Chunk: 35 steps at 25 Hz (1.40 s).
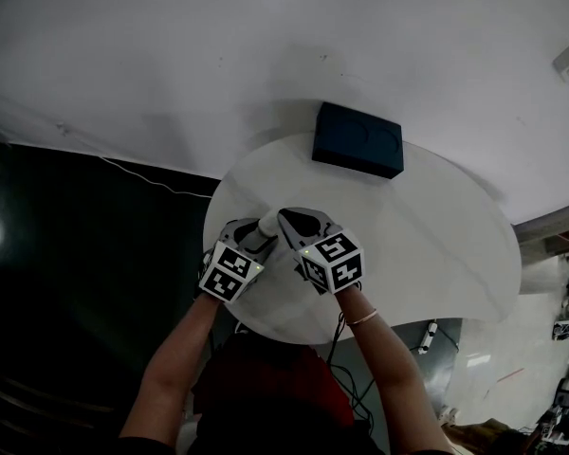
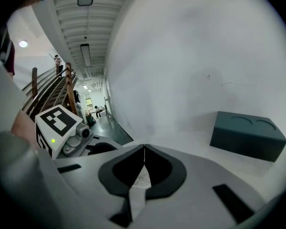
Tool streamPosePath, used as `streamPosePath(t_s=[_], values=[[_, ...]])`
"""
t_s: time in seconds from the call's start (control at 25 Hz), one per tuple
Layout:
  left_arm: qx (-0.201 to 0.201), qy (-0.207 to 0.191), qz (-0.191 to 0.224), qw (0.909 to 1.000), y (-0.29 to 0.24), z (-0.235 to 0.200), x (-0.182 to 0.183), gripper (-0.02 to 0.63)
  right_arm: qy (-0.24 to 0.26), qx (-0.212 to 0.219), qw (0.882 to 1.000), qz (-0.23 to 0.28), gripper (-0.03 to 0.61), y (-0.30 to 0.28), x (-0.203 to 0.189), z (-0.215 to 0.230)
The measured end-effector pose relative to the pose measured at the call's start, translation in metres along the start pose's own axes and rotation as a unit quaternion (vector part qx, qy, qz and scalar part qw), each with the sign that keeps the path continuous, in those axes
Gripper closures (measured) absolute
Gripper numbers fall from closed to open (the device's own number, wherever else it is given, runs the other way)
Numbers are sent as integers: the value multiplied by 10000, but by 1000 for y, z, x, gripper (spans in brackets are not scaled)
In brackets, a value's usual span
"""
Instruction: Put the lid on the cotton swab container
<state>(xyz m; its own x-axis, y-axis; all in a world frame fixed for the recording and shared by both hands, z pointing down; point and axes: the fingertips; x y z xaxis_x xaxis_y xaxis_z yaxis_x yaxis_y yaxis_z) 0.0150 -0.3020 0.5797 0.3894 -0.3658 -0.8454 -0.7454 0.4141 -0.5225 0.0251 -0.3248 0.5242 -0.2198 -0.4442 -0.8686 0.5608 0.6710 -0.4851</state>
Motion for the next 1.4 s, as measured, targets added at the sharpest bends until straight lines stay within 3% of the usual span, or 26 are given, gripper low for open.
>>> streamPosePath(t_s=[0.76,1.08,1.24,1.4], values=[[47,68,73,9999,-1,0,-4,405,170,-76,9992,342,563,2,-3,-2],[84,108,80,9999,-3,-2,-6,403,-228,-123,9988,410,562,3,-4,2],[47,94,20,9999,-8,0,-9,403,-678,-339,9952,620,561,12,0,8],[97,92,103,9999,-7,-1,-4,399,-822,-585,9921,746,561,28,1,14]])
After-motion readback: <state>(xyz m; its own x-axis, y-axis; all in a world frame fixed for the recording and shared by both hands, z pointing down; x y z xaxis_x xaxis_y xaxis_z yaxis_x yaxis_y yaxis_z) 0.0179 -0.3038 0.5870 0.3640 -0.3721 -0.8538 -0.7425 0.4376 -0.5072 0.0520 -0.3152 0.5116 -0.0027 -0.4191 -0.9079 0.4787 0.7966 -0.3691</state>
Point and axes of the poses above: the fingertips, and each gripper's own axes: y backward along the fingers, z to its right, x out of its top, and after that the axes turned 5 degrees about -x, right-handed
